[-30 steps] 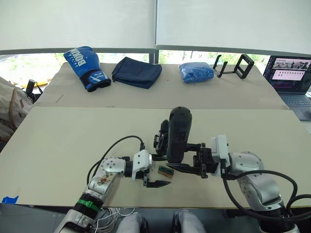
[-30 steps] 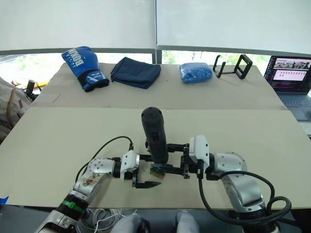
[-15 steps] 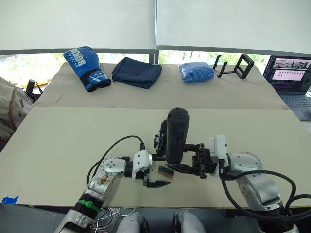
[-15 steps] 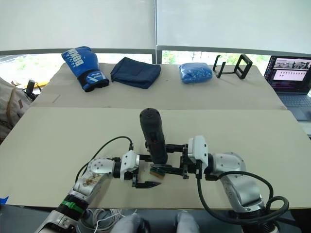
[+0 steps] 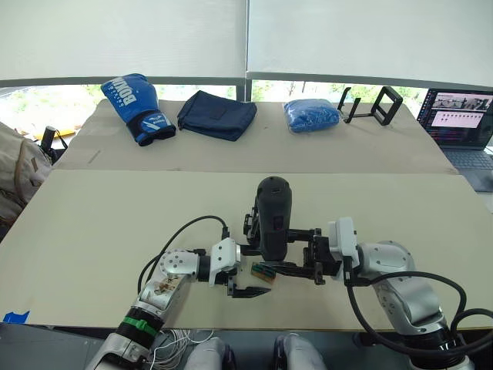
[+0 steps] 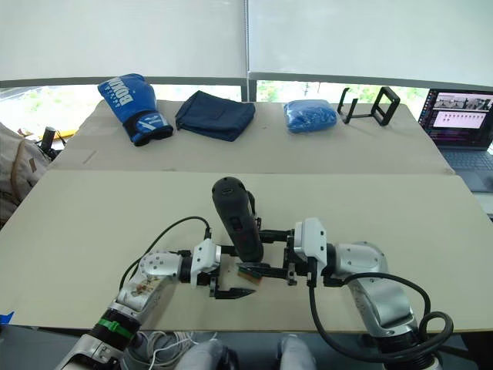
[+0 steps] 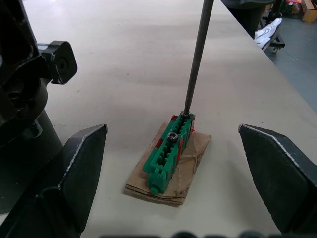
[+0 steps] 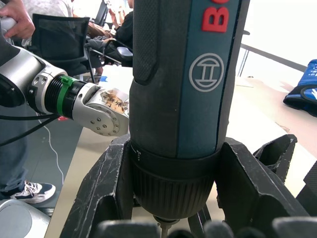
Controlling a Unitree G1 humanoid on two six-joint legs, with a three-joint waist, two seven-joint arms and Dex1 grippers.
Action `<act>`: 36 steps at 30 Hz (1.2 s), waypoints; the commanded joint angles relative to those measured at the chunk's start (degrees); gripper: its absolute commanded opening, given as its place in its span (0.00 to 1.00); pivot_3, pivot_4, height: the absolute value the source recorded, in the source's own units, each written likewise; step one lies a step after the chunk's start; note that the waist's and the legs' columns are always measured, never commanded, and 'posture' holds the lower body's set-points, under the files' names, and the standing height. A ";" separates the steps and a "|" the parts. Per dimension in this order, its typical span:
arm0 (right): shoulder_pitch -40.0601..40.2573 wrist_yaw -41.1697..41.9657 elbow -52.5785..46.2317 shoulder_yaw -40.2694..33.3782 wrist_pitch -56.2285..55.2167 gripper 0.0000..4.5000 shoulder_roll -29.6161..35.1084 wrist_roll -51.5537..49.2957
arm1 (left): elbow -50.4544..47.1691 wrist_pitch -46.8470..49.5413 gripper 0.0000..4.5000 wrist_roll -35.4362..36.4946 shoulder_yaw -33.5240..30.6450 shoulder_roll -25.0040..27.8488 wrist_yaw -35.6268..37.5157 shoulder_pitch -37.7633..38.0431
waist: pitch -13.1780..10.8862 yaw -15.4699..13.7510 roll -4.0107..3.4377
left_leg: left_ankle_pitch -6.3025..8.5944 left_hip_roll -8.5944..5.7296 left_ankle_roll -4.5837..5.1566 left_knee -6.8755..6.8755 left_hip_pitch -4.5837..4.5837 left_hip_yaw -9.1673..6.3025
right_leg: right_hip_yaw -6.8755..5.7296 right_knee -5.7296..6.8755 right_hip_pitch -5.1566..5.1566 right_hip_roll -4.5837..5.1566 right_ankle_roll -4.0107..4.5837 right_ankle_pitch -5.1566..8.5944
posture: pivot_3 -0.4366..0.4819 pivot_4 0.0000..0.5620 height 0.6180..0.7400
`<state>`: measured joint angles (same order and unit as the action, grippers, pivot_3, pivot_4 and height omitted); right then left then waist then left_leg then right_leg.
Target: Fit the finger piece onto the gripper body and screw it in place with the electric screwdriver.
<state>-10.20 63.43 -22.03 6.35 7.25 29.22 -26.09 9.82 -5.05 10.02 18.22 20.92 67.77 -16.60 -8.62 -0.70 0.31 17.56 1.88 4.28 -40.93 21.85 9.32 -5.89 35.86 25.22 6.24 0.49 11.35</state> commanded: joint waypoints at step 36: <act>-4.49 -5.98 -11.27 -9.50 8.35 0.43 5.09 -16.70 | -12.21 -0.22 1.00 11.35 -6.65 5.33 3.03 5.68 | -0.07 0.11 0.02 | 0.00 0.01 0.00 0.00 0.26 -0.07 | -0.08 -0.04 0.21 0.16 0.00 -0.01 | 0.48 0.27 1.00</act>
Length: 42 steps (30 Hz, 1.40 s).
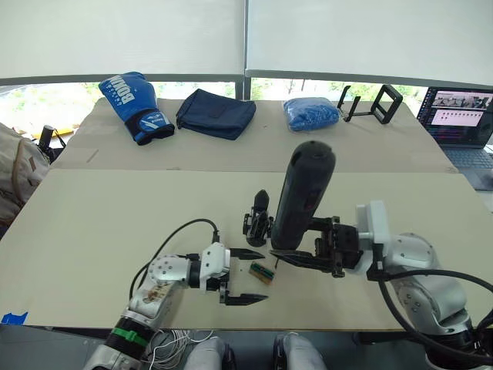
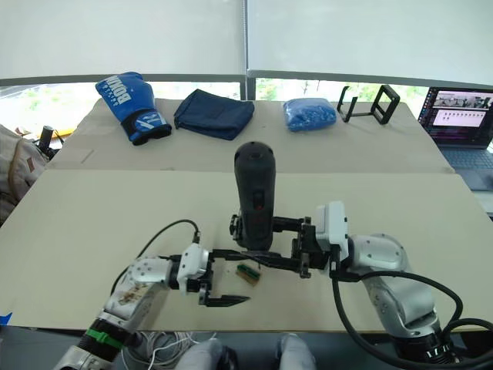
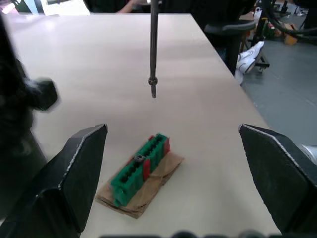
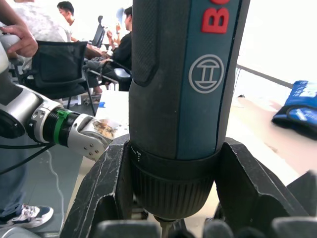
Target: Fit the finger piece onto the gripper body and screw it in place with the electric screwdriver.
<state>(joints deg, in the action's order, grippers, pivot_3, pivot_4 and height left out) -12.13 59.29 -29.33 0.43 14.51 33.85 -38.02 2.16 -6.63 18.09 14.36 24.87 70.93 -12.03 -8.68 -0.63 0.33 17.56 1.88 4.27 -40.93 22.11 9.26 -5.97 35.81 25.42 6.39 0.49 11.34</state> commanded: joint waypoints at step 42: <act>-24.25 -5.56 14.71 -1.49 4.24 0.43 -8.01 -1.03 | -4.60 21.22 1.00 15.89 -19.68 11.36 -2.30 -6.87 | -0.06 0.86 -0.03 | -0.18 -0.01 -0.31 0.07 0.06 0.20 | 0.06 0.06 0.08 -0.70 -0.05 0.04 | 0.48 0.27 1.00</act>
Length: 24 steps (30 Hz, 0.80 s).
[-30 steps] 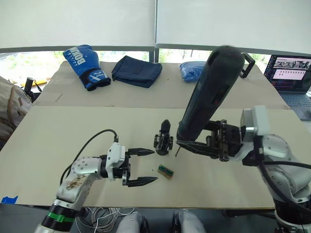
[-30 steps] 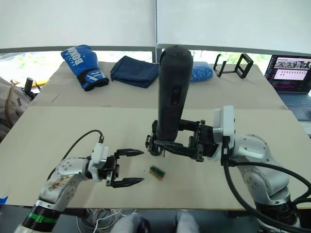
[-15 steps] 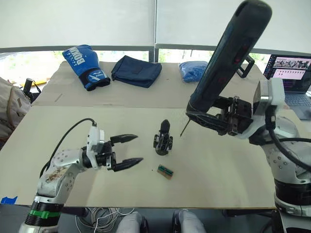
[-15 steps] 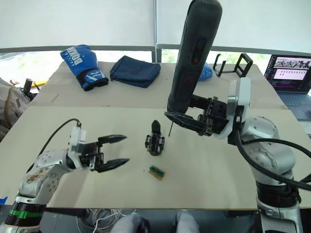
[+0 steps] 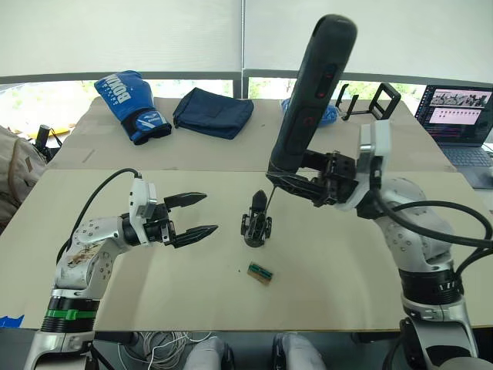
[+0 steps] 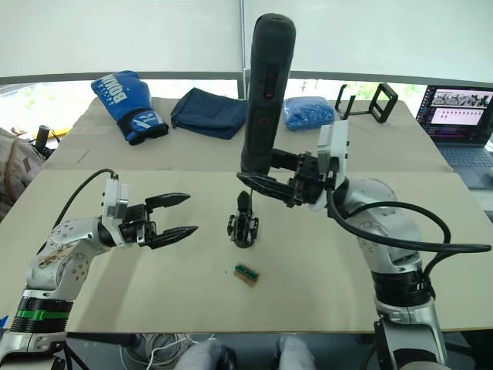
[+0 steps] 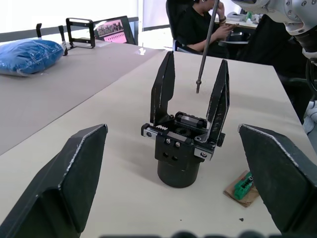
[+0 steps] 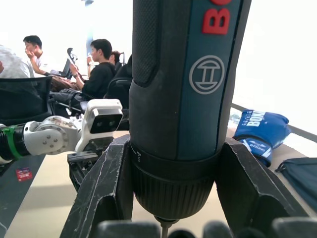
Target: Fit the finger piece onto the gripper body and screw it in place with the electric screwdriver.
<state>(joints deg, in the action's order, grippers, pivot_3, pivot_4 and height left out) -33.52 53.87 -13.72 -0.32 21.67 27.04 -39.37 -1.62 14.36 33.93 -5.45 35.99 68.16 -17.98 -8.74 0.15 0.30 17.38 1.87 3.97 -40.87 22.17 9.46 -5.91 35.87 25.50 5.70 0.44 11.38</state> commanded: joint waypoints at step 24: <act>-1.08 4.32 2.02 2.88 -3.36 0.43 -6.83 3.55 | 0.34 -2.79 1.00 -5.55 6.05 -4.57 0.37 0.97 | 0.00 0.55 -0.01 | -0.04 0.01 -0.07 0.02 0.04 0.14 | 0.23 0.13 0.22 -0.10 0.01 0.00 | 0.48 0.27 1.00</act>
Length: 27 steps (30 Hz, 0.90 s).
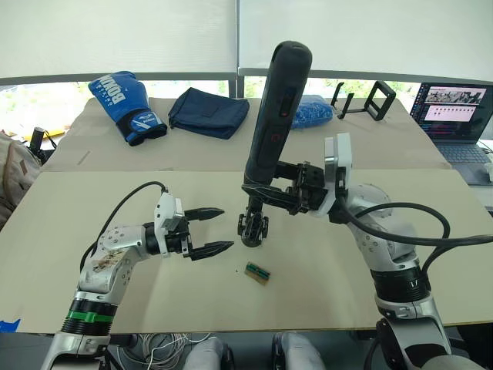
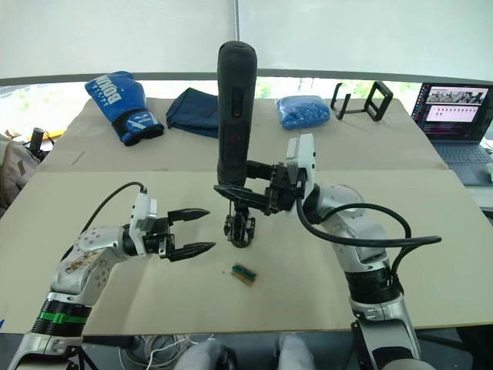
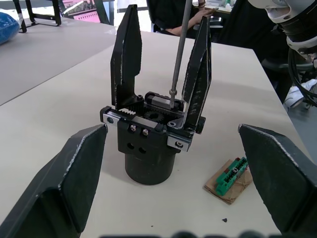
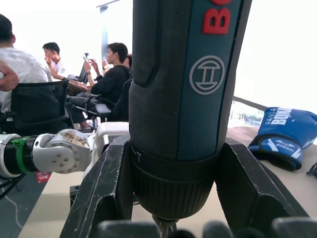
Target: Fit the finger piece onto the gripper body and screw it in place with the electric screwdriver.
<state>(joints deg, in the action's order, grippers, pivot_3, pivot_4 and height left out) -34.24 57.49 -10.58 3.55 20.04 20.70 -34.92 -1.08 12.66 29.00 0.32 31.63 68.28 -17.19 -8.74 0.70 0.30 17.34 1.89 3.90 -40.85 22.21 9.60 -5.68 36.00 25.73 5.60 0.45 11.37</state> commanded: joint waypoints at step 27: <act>0.08 1.33 -1.15 -0.59 -1.73 0.43 -0.63 1.35 | 0.57 -3.25 1.00 -1.33 0.50 -0.76 0.65 2.23 | 0.00 0.05 0.00 | -0.01 0.00 -0.01 -0.01 0.04 0.04 | 0.05 0.06 0.10 0.00 0.01 0.00 | 0.48 0.27 1.00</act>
<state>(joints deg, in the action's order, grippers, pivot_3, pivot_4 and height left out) -33.31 58.73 -8.72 3.79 19.77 19.96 -32.77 -0.13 10.39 27.77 0.97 31.03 68.46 -14.89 -8.74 0.74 0.30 17.34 1.89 3.89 -40.86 22.24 9.64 -5.64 36.07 25.83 5.60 0.46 11.37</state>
